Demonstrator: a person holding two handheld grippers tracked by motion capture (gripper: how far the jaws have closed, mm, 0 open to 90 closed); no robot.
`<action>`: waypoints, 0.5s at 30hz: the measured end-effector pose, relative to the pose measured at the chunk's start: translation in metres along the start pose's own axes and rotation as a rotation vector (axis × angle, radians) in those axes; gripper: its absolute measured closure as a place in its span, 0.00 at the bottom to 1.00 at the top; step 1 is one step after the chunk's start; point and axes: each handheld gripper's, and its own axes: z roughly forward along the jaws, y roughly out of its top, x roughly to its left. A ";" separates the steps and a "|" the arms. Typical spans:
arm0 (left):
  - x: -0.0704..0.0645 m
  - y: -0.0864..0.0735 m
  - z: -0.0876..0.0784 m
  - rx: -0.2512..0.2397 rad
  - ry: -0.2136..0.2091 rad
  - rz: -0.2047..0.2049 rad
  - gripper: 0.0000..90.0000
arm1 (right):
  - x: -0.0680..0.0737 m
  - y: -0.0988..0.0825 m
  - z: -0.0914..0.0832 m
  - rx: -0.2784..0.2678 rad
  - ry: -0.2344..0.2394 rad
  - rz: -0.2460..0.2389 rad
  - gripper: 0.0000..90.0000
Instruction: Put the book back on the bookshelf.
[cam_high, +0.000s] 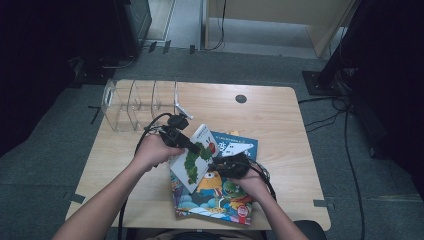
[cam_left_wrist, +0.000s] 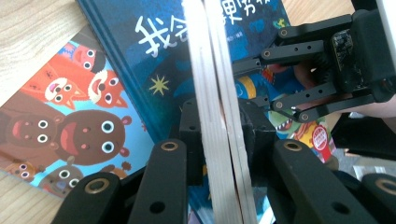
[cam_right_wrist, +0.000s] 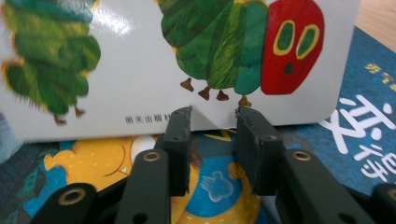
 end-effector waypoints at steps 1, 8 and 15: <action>0.000 0.000 -0.002 -0.003 0.006 0.004 0.85 | 0.001 0.000 0.000 0.004 -0.004 -0.008 0.71; -0.004 0.003 -0.009 0.018 0.068 0.077 0.86 | 0.001 -0.001 -0.003 0.014 -0.008 -0.009 0.61; -0.009 0.003 -0.023 -0.013 0.110 0.112 0.86 | 0.004 -0.001 -0.002 0.016 -0.034 -0.044 0.53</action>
